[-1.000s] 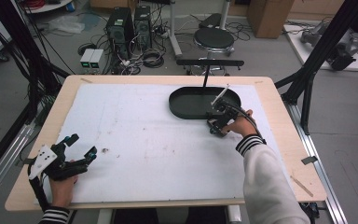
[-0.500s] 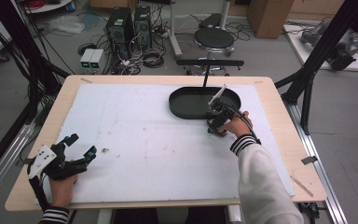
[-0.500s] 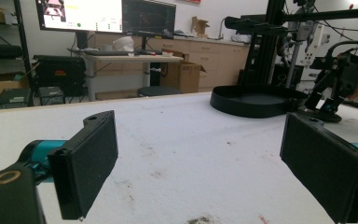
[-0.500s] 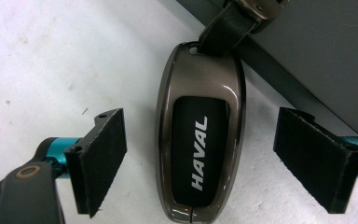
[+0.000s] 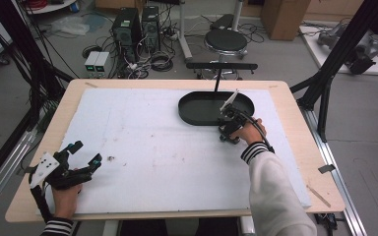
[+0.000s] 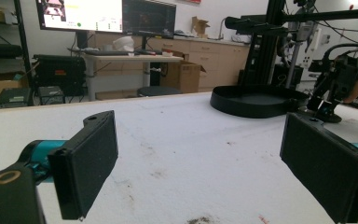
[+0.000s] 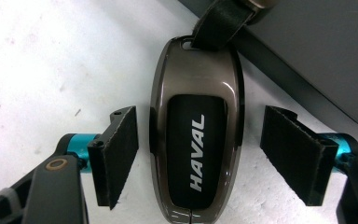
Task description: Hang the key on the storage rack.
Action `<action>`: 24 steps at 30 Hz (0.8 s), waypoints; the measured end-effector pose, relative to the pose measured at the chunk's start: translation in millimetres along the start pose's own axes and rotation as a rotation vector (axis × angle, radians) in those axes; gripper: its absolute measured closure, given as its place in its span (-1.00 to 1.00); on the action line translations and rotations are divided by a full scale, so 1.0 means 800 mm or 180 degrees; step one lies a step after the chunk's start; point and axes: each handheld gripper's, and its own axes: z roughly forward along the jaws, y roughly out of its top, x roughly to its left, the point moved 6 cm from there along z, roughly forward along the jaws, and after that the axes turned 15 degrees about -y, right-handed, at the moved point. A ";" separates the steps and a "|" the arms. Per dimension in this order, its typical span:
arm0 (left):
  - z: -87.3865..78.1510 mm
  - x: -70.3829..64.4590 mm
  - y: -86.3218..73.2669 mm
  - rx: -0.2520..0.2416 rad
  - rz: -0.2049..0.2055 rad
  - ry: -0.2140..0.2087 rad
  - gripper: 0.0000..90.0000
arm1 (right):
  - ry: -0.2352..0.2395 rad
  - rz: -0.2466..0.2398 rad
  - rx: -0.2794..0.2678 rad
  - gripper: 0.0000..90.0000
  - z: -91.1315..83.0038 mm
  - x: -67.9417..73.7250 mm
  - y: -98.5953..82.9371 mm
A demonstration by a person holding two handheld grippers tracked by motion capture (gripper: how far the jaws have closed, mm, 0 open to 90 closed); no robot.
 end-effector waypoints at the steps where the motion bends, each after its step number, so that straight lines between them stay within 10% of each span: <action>1: 0.000 0.000 0.000 0.0000 0.0000 0.0000 -0.74 | -0.0002 0.0002 0.0001 -0.38 0.000 0.000 0.000; 24: 0.000 0.001 0.000 -0.0010 -0.0019 0.0003 -0.74 | -0.0134 -0.0062 0.0054 0.07 -0.005 0.001 0.003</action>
